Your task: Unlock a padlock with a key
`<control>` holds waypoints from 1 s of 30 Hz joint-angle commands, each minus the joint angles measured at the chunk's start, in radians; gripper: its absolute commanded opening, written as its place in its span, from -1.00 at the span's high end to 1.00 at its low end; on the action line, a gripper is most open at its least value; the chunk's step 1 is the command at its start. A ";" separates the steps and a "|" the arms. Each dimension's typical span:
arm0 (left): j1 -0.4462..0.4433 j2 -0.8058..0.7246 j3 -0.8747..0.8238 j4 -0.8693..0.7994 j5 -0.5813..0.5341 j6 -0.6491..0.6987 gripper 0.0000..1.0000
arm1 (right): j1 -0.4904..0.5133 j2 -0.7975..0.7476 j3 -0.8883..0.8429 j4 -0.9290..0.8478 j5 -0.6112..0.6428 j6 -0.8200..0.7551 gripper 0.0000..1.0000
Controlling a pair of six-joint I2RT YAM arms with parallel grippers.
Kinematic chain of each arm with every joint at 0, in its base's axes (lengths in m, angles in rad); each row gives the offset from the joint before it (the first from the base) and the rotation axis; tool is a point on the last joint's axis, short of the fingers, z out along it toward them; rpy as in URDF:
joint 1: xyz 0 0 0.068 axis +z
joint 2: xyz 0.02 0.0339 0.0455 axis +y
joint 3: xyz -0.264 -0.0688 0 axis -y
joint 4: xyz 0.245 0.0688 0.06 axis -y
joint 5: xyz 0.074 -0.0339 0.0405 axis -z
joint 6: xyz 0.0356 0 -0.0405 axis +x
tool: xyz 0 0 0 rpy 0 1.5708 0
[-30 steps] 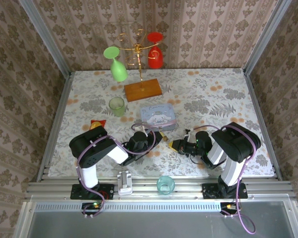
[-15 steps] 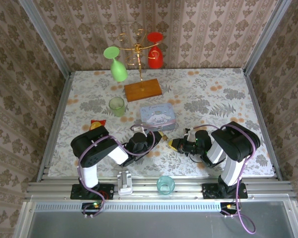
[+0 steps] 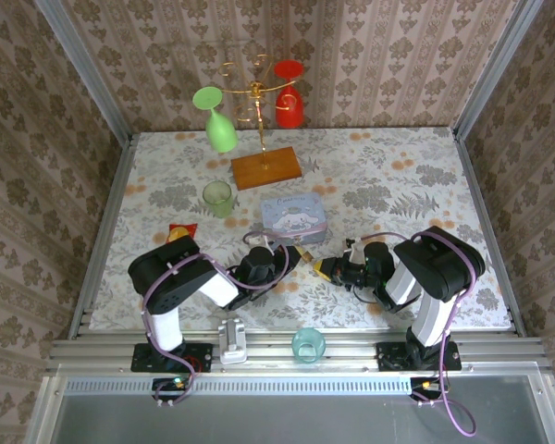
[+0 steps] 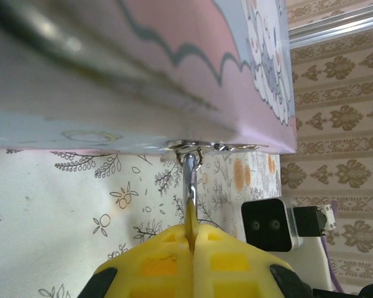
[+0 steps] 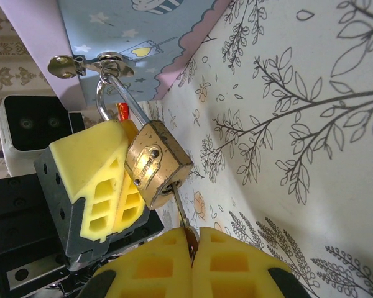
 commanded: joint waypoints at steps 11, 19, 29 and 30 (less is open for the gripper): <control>-0.031 0.013 0.015 -0.104 0.065 0.016 1.00 | 0.033 -0.044 0.076 0.045 0.032 -0.032 1.00; -0.025 0.014 0.038 -0.118 0.074 0.031 0.91 | 0.100 -0.053 0.064 0.038 0.135 -0.124 1.00; -0.005 0.006 0.068 -0.131 0.089 0.084 0.68 | 0.132 -0.053 0.063 0.037 0.176 -0.146 1.00; -0.004 0.011 0.070 -0.120 0.091 0.088 0.64 | 0.133 -0.055 0.061 0.036 0.177 -0.146 1.00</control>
